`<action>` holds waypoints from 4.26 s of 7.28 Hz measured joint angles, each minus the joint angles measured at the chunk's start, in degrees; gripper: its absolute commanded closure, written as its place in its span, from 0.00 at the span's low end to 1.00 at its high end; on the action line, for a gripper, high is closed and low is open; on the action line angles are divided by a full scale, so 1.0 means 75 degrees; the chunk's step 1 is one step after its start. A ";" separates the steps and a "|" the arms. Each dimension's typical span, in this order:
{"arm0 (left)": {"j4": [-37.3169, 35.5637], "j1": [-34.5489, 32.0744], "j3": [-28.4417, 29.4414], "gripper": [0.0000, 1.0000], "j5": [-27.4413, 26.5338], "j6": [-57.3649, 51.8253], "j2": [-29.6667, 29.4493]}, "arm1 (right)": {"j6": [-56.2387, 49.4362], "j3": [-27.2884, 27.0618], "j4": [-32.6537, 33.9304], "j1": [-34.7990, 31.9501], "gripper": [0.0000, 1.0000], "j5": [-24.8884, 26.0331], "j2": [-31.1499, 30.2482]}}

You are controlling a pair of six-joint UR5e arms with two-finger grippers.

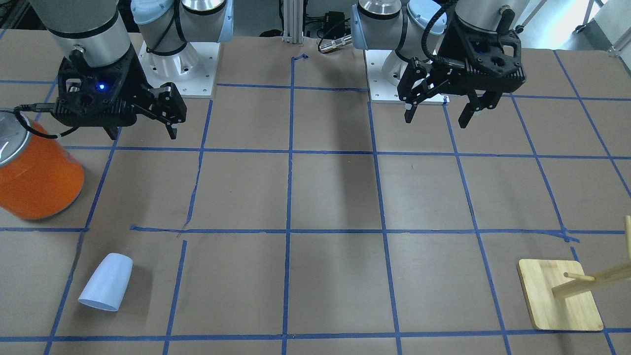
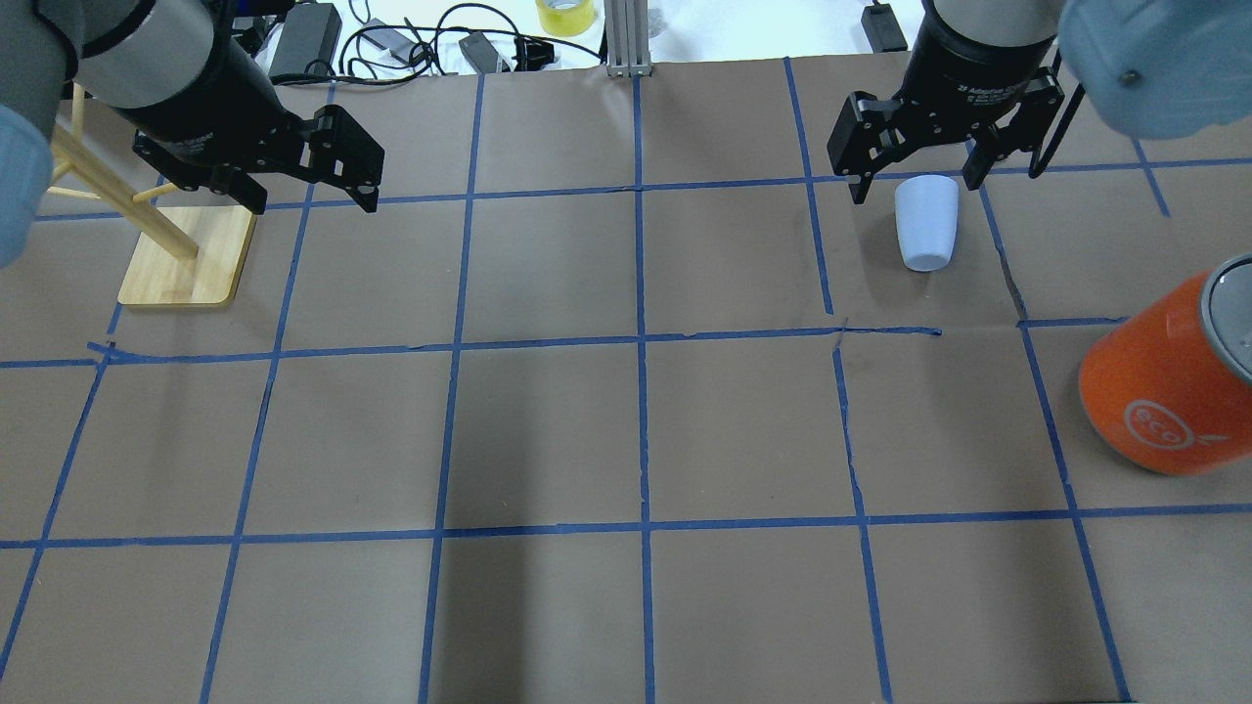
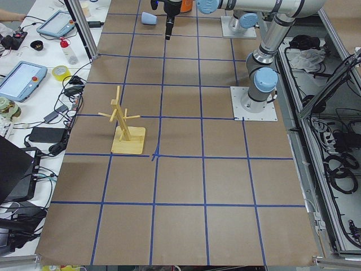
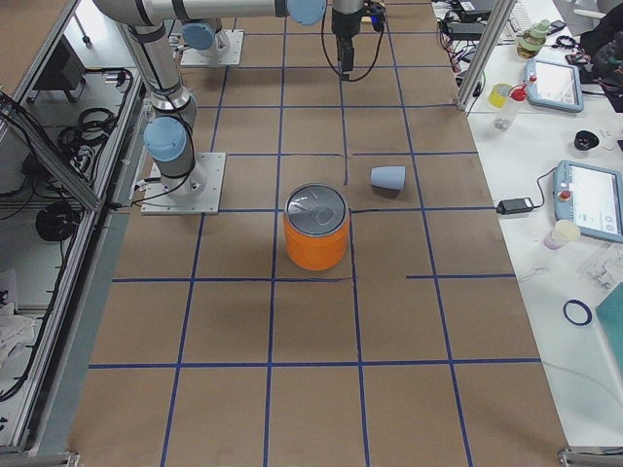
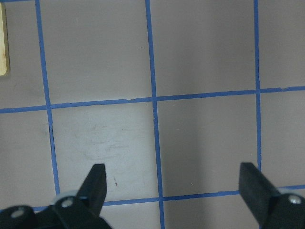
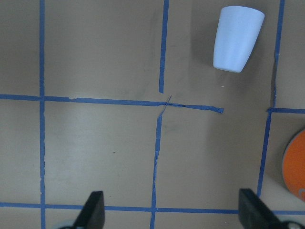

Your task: Flip cup

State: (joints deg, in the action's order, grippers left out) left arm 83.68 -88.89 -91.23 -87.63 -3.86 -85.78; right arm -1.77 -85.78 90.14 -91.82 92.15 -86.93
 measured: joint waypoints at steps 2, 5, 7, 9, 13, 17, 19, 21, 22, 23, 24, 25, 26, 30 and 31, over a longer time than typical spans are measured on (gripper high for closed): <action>0.0004 0.0001 0.0000 0.00 0.0000 0.0001 0.0000 | 0.0002 -0.0008 -0.0016 0.0016 0.00 0.0005 0.0000; 0.0007 0.0002 0.0000 0.00 0.0000 0.0007 0.0000 | 0.0002 -0.0012 0.0005 0.0025 0.00 0.0006 0.0000; 0.0006 0.0004 0.0000 0.00 0.0000 0.0005 0.0000 | -0.0005 -0.0012 0.0097 0.0021 0.00 0.0006 0.0014; 0.0008 0.0004 0.0000 0.00 0.0000 0.0004 0.0000 | -0.0009 -0.0012 0.0105 0.0021 0.00 0.0006 0.0030; 0.0010 0.0004 0.0000 0.00 -0.0024 -0.0020 0.0000 | -0.0020 -0.0020 0.0088 0.0020 0.00 0.0006 0.0035; 0.0009 0.0004 0.0000 0.00 -0.0045 -0.0012 0.0000 | -0.0090 -0.0024 0.0098 0.0129 0.00 0.0003 0.0041; 0.0008 0.0004 -0.0005 0.00 -0.0034 -0.0005 0.0000 | -0.0071 -0.0028 0.0125 0.0185 0.00 -0.0015 0.0050; 0.0011 0.0004 -0.0008 0.00 -0.0035 -0.0016 0.0000 | -0.0091 -0.0040 0.0300 0.0299 0.00 -0.0020 0.0154; 0.0011 0.0004 -0.0010 0.00 -0.0035 -0.0015 0.0000 | -0.0110 -0.0053 0.0553 0.0460 0.00 -0.0013 0.0400; 0.0011 0.0004 -0.0011 0.00 -0.0035 -0.0014 0.0000 | -0.0119 -0.0085 0.0732 0.0737 0.00 -0.0017 0.0648; 0.0011 0.0004 -0.0011 0.00 -0.0032 -0.0013 0.0000 | -0.0226 -0.0186 0.1092 0.1098 0.00 -0.0035 0.0874; 0.0011 0.0004 -0.0012 0.00 -0.0027 -0.0013 0.0000 | -0.0532 -0.0430 0.1908 0.1405 0.00 -0.0036 0.1129; 0.0009 0.0004 -0.0012 0.00 -0.0024 -0.0013 0.0000 | -0.0842 -0.0777 0.2865 0.1568 0.00 -0.0037 0.1411; 0.0005 0.0004 -0.0012 0.00 -0.0004 -0.0013 -0.0001 | -0.0847 -0.1249 0.5324 0.1856 0.00 -0.0019 0.2951; 0.0008 0.0007 -0.0012 0.00 -0.0001 -0.0013 -0.0001 | -0.0479 -0.1178 0.5566 0.1882 0.00 -0.0049 0.3260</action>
State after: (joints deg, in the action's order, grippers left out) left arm 83.74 -88.83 -91.32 -87.64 -3.96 -85.79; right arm -5.37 -94.62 131.89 -77.70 91.78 -62.48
